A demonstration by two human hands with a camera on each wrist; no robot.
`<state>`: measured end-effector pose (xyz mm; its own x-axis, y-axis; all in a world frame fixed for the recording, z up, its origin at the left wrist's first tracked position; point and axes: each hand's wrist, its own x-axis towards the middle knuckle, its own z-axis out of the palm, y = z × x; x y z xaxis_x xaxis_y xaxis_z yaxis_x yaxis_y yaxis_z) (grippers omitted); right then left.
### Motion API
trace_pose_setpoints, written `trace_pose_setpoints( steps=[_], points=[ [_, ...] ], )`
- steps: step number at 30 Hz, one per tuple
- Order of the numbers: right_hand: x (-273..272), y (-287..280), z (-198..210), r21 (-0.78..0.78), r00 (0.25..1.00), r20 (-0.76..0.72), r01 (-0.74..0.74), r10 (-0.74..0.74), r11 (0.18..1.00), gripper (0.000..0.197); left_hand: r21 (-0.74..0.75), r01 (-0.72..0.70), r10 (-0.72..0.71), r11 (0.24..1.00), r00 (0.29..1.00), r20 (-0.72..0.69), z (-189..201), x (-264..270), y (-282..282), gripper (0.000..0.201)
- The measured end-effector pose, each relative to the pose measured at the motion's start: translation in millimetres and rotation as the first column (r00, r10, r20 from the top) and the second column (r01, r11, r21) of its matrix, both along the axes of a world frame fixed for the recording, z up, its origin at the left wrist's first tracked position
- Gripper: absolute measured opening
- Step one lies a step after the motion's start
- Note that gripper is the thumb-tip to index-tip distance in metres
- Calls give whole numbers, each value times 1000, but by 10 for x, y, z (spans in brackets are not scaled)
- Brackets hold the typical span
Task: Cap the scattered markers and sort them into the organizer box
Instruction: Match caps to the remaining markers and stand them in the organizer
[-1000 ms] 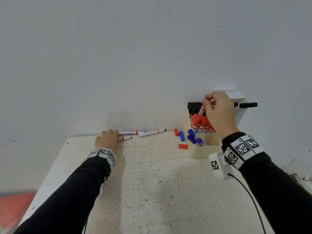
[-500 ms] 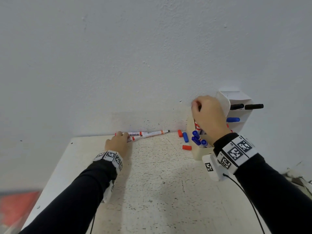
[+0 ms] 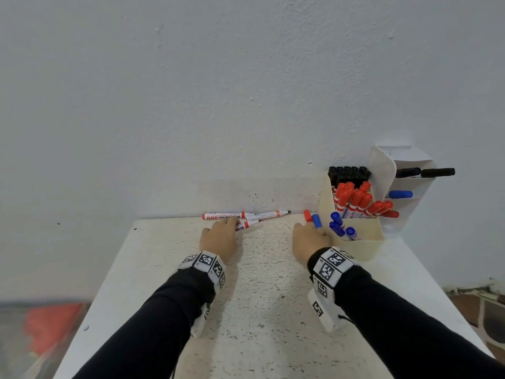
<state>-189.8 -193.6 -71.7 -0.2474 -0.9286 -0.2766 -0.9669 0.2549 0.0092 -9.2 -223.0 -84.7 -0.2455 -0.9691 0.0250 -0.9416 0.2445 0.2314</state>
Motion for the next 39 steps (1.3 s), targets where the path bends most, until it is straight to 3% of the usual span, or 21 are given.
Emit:
trace_pose_setpoints(
  steps=[6, 9, 11, 13, 16, 17, 21, 27, 31, 33, 36, 39],
  points=[
    [-107, -44, -87, -143, 992, -113, -65, 50, 988, 29, 33, -18, 19, 999, 999, -36, 15, -3, 21, 36],
    [-114, -38, -24, -242, 993, -54, -118, 108, 963, 28, 43, -27, 28, 999, 999, -36, 21, -14, 28, 38],
    [-96, -84, -32, -384, 964, 202, -87, 175, 919, 26, 32, -24, 25, 999, 999, -43, 27, -24, 37, 41],
    [-45, -138, -26, -487, 824, 520, 71, 224, 871, 18, 22, -4, 5, 1000, 998, -57, 33, -27, 45, 42],
    [42, -173, -9, -498, 592, 766, 299, 251, 814, 16, 6, 34, -33, 999, 997, -75, 29, -22, 48, 40],
    [61, -177, -3, -488, 573, 780, 308, 250, 816, 17, 2, 40, -40, 999, 996, -80, 33, -22, 48, 39],
    [117, -148, 12, -466, 654, 704, 132, 276, 875, 26, -26, 59, -61, 998, 992, -109, 44, -28, 39, 39],
    [78, -130, -62, -468, 593, 746, 142, 304, 872, 24, -21, 108, -110, 994, 978, -179, 48, -39, 54, 38],
    [63, -143, -105, -498, 617, 705, 77, 351, 864, 25, -26, 138, -141, 990, 981, -136, 32, -30, 44, 37],
    [66, -144, -117, -469, 566, 749, 85, 345, 879, 24, -18, 166, -167, 986, 978, -124, 31, -22, 44, 36],
    [56, -135, -102, -391, 426, 856, 164, 292, 906, 15, -37, 190, -194, 981, 961, -196, 52, -24, 60, 33],
    [79, -103, -55, -355, 452, 852, 125, 265, 927, 33, -75, 231, -241, 970, 954, -179, 118, -77, 132, 28]
  ],
)
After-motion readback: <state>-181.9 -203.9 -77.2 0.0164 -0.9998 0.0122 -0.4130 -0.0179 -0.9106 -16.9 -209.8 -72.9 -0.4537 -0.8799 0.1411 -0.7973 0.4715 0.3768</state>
